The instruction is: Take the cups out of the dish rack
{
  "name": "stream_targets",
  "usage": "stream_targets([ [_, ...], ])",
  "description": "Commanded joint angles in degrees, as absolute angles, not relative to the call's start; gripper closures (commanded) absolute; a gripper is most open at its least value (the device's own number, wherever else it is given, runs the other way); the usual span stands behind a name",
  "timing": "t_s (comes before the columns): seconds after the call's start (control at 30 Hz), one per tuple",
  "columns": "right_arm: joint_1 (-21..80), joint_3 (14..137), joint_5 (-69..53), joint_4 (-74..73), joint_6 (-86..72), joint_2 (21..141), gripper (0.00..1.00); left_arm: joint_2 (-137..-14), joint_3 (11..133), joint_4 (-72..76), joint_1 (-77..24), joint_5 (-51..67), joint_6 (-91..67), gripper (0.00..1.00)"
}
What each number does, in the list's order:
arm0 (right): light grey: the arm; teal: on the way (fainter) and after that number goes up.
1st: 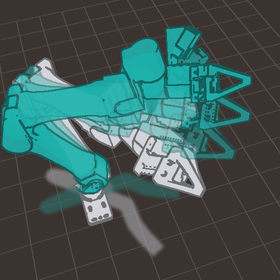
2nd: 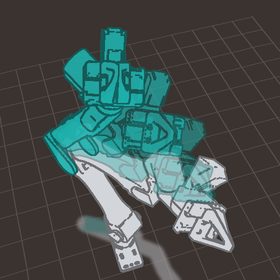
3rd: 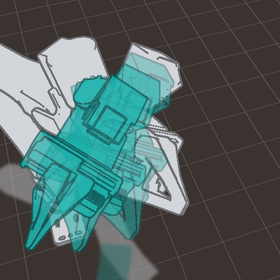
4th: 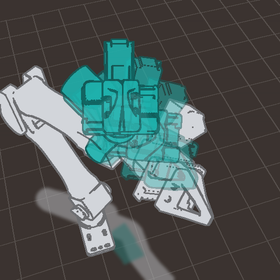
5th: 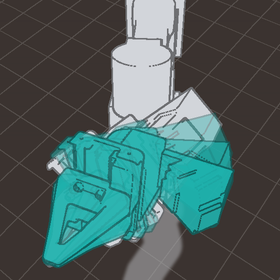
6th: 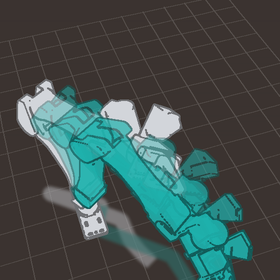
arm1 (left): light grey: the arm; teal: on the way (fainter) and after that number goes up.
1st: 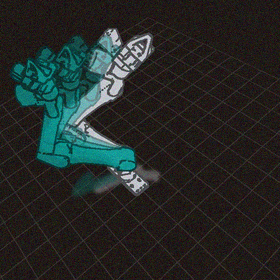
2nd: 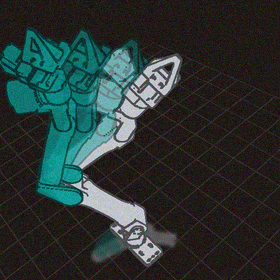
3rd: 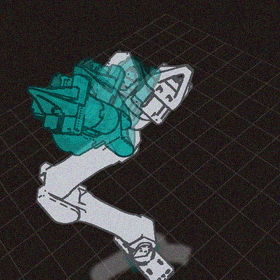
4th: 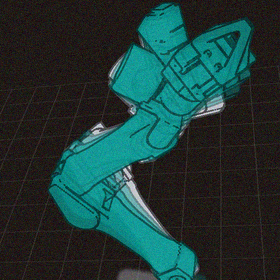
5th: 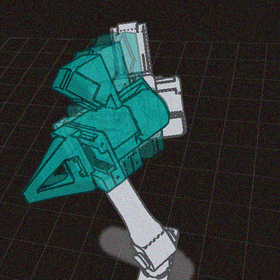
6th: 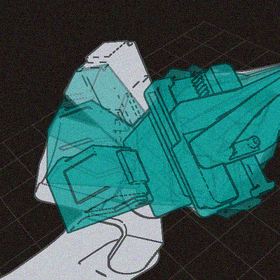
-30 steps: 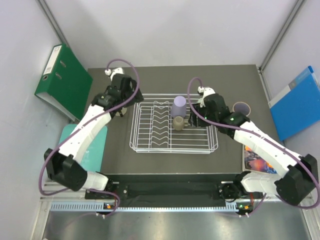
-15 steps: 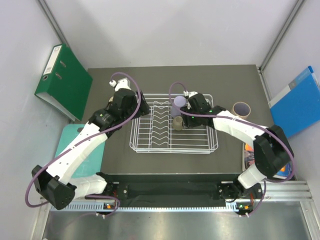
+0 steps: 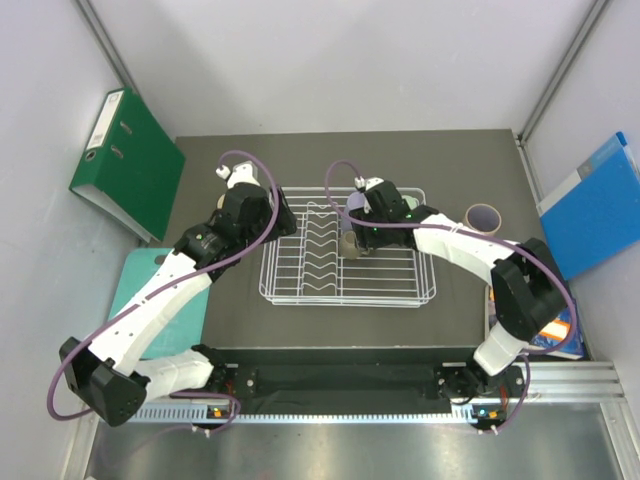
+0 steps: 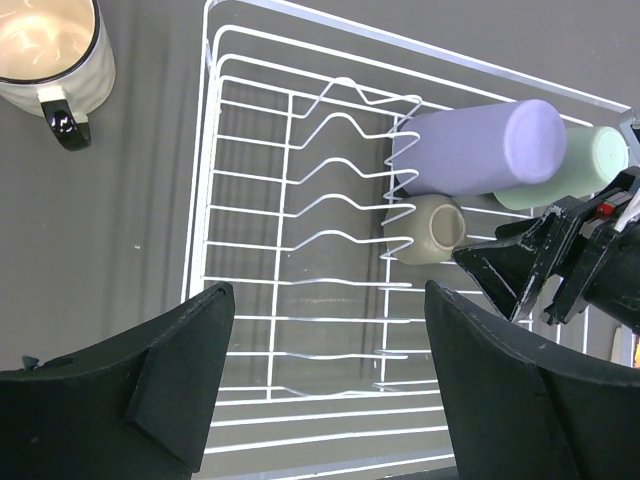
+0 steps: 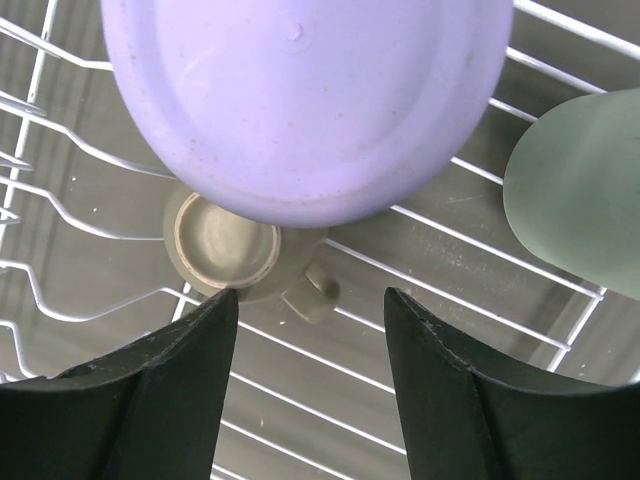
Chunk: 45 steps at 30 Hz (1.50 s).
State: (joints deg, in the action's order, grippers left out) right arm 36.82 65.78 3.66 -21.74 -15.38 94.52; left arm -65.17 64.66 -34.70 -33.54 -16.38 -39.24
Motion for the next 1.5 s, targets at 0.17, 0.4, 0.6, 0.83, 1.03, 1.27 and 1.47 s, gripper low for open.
stream_targets([
  [0.17, 38.0, 65.9, 2.9, -15.9, -14.1, 97.1, 0.44, -64.2, 63.8, -32.2, -33.7, -16.2, -38.7, 0.18],
  [0.4, 38.0, 61.7, 1.2, -13.0, -14.5, 97.6, 0.55, -64.5, 63.0, -31.7, -33.7, -14.8, -39.0, 0.18],
  [0.6, 38.3, 60.5, 0.3, -12.6, -14.9, 99.1, 0.59, -65.4, 63.1, -31.5, -33.7, -13.5, -39.0, 0.18],
  [0.83, 39.1, 58.3, 1.1, -12.3, -16.3, 98.5, 0.62, -66.1, 63.4, -31.4, -33.7, -13.4, -38.1, 0.18],
  [1.03, 39.5, 57.7, 2.1, -12.4, -16.3, 97.2, 0.63, -66.9, 63.5, -30.9, -33.7, -12.7, -37.9, 0.18],
  [1.27, 39.7, 59.0, 3.8, -12.9, -16.3, 95.4, 0.54, -67.2, 63.6, -30.4, -33.8, -12.3, -37.8, 0.19],
  [1.47, 39.9, 58.5, 5.8, -10.9, -16.0, 94.0, 0.57, -67.0, 62.8, -29.7, -34.0, -11.9, -38.1, 0.18],
])
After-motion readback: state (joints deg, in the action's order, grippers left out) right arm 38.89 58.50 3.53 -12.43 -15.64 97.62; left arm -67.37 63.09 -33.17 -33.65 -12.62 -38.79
